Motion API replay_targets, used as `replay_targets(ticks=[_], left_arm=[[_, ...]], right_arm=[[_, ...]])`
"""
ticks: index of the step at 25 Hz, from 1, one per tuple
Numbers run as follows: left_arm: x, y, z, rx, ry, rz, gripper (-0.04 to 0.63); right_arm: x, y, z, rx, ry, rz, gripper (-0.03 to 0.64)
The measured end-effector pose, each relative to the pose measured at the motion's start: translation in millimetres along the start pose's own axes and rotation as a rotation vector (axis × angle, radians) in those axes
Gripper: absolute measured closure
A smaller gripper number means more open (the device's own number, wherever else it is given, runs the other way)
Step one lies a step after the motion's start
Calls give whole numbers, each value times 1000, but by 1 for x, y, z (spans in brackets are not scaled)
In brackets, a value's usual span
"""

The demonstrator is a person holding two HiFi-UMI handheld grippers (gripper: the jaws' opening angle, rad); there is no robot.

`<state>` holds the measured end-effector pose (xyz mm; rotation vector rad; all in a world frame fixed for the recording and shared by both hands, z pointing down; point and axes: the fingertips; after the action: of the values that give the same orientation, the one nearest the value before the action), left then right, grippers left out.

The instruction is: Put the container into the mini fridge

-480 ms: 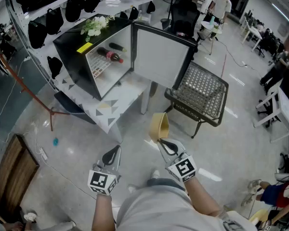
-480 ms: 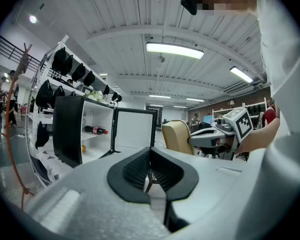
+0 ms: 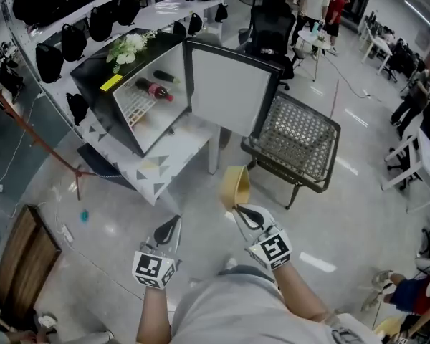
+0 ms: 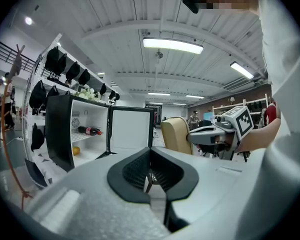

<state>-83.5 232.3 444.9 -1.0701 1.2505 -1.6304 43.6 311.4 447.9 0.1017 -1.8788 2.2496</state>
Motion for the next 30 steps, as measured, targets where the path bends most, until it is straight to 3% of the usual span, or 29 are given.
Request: replay_targets(ticks=[11, 16, 23, 30], left_arm=[[-23, -9, 66, 25, 46, -23, 586], [-23, -13, 84, 40, 45, -21, 586], [11, -10, 110, 31, 45, -26, 586], [74, 7, 139, 28, 27, -41, 586]], right_arm=[[-74, -18, -4, -44, 13, 46, 603], [-88, -26, 2, -40, 18, 54, 603], [-97, -31, 37, -19, 24, 39, 603], [-108, -17, 103, 0, 17, -10, 603]])
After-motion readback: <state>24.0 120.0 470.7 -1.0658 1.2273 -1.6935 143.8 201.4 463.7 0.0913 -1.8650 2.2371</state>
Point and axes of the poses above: the fingertips, and each gripper's own axes: z forward along the fingers, x to its left, y out of its top, and after that the axes turned 6 degrees about -z, right-handed
